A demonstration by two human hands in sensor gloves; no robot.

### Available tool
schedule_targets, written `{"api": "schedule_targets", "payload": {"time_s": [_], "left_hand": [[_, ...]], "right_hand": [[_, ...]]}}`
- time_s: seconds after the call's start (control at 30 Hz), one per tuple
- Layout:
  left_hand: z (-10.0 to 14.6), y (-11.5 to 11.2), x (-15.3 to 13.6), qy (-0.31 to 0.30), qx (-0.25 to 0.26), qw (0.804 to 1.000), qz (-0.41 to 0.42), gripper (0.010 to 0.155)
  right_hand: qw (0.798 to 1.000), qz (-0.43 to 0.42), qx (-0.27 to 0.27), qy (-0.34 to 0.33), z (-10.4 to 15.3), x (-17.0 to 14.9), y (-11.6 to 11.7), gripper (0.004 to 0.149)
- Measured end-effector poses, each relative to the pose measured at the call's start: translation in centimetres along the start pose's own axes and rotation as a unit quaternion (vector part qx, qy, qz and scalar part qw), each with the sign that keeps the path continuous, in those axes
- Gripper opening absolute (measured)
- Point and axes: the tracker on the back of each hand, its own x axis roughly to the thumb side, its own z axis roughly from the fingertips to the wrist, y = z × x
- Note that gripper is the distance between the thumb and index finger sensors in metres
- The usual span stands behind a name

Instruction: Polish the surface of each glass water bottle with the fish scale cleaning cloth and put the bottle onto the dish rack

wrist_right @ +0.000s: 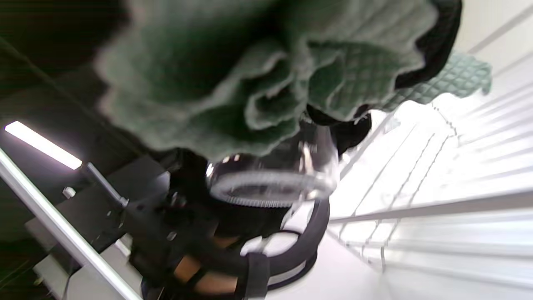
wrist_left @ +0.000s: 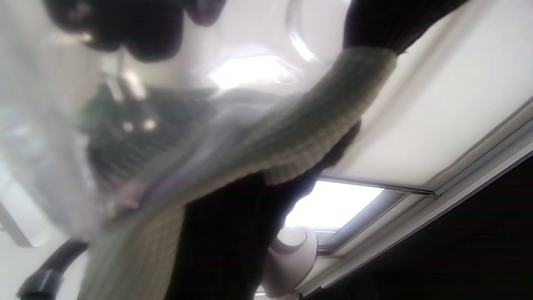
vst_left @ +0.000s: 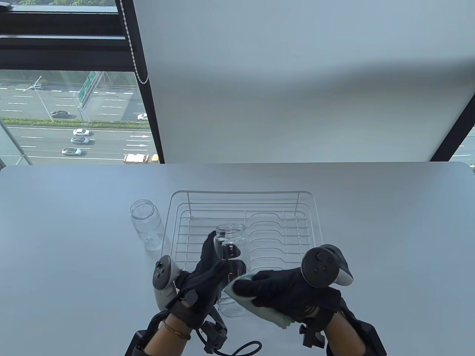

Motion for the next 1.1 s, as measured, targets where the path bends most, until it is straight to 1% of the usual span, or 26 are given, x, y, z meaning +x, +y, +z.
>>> {"api": "schedule_targets", "payload": {"time_s": [0.03, 0.1, 0.17, 0.23, 0.27, 0.3, 0.33, 0.4, 0.43, 0.47, 0.5, 0.53, 0.57, 0.6, 0.67, 0.7, 0.73, 0.77, 0.83, 0.87, 0.9, 0.93, 0.97, 1.0, 1.03, 1.1], "left_hand": [[-0.1, -0.3, -0.2, 0.008, -0.028, 1.000, -0.007, 0.094], [-0.2, -0.7, -0.4, 0.014, -0.052, 0.999, -0.004, 0.094], [-0.2, -0.7, -0.3, 0.004, -0.038, 0.999, -0.005, 0.094], [-0.1, -0.5, -0.2, -0.008, -0.020, 1.000, -0.007, 0.094], [0.0, -0.4, -0.1, -0.017, -0.004, 1.000, 0.004, 0.094], [0.0, -0.2, 0.1, -0.019, 0.009, 1.000, 0.006, 0.093], [0.0, -0.2, 0.2, -0.020, 0.004, 1.000, -0.002, 0.093], [0.1, -0.1, 0.1, -0.013, -0.014, 1.000, -0.017, 0.093], [0.1, -0.2, 0.1, -0.011, -0.007, 1.000, -0.003, 0.093], [0.0, -0.3, 0.0, -0.008, -0.006, 1.000, 0.001, 0.093], [0.0, -0.4, -0.1, -0.005, -0.016, 1.000, -0.001, 0.093], [-0.1, -0.7, -0.2, 0.000, -0.036, 0.999, -0.001, 0.093], [-0.1, -0.8, -0.2, 0.004, -0.048, 0.999, 0.001, 0.094], [-0.1, -0.7, -0.2, -0.004, -0.039, 0.999, 0.008, 0.094], [0.0, -0.4, -0.1, -0.011, -0.004, 1.000, 0.008, 0.093], [0.1, -0.2, -0.1, -0.017, 0.008, 1.000, 0.014, 0.093], [0.1, -0.2, 0.0, -0.019, 0.017, 1.000, 0.015, 0.093], [0.1, -0.1, -0.1, -0.014, 0.016, 1.000, 0.000, 0.093], [0.1, 0.0, -0.1, -0.019, 0.016, 1.000, 0.003, 0.093], [0.1, -0.2, -0.1, -0.015, 0.016, 1.000, 0.012, 0.093], [0.0, -0.5, -0.2, -0.006, -0.008, 1.000, 0.004, 0.093], [0.0, -0.8, -0.2, -0.006, -0.024, 1.000, 0.002, 0.093], [0.1, -1.1, -0.3, -0.006, -0.031, 1.000, 0.003, 0.094], [0.2, -1.3, -0.2, -0.011, -0.017, 1.000, 0.006, 0.094], [0.2, -1.3, -0.1, -0.013, 0.012, 1.000, 0.009, 0.094], [0.2, -0.9, 0.1, -0.026, 0.019, 0.999, 0.016, 0.093]], "right_hand": [[0.996, 0.020, -0.083, 0.000, 0.3, 0.0, -0.2, 0.052], [0.986, 0.036, -0.161, 0.023, 0.8, 0.1, -0.3, 0.053], [0.992, 0.030, -0.119, 0.008, 0.7, 0.2, -0.3, 0.053], [0.999, 0.016, -0.014, -0.024, 0.2, 0.3, -0.3, 0.049], [0.997, 0.002, 0.074, -0.015, 0.0, 0.3, 0.0, 0.049], [0.990, -0.016, 0.140, -0.007, -0.3, 0.2, 0.3, 0.048], [0.985, -0.030, 0.170, 0.004, -0.3, 0.1, 0.5, 0.048], [0.990, -0.037, 0.135, -0.008, -0.4, -0.1, 0.4, 0.049], [0.995, -0.024, 0.094, -0.001, -0.2, -0.1, 0.1, 0.051], [1.000, -0.003, -0.005, -0.009, 0.1, 0.0, -0.2, 0.052], [0.998, 0.010, -0.054, -0.009, 0.3, 0.0, -0.2, 0.053], [0.992, 0.028, -0.125, 0.005, 0.6, 0.0, -0.2, 0.054], [0.990, 0.030, -0.136, 0.001, 0.6, 0.1, -0.1, 0.053], [0.995, 0.034, -0.093, -0.005, 0.4, 0.3, -0.2, 0.053], [0.999, 0.013, 0.043, -0.017, -0.1, 0.4, -0.1, 0.051], [0.989, -0.007, 0.145, 0.005, -0.2, 0.3, 0.3, 0.051], [0.984, -0.014, 0.179, 0.021, -0.1, 0.2, 0.6, 0.051], [0.990, -0.011, 0.139, 0.005, -0.2, 0.1, 0.6, 0.051], [0.994, -0.014, 0.103, 0.010, -0.2, -0.2, 0.3, 0.052], [0.999, -0.020, 0.047, 0.009, 0.0, -0.3, 0.1, 0.053], [0.999, -0.007, -0.048, -0.001, 0.2, -0.3, -0.1, 0.053], [0.995, 0.004, -0.098, 0.005, 0.4, -0.3, -0.2, 0.054], [0.992, 0.012, -0.128, 0.007, 0.6, -0.2, -0.1, 0.054], [0.993, 0.014, -0.114, 0.000, 0.5, -0.2, -0.1, 0.054], [0.997, 0.010, -0.073, -0.004, 0.6, -0.1, -0.2, 0.053], [0.999, -0.007, 0.039, -0.020, 0.2, 0.0, -0.1, 0.053]]}}
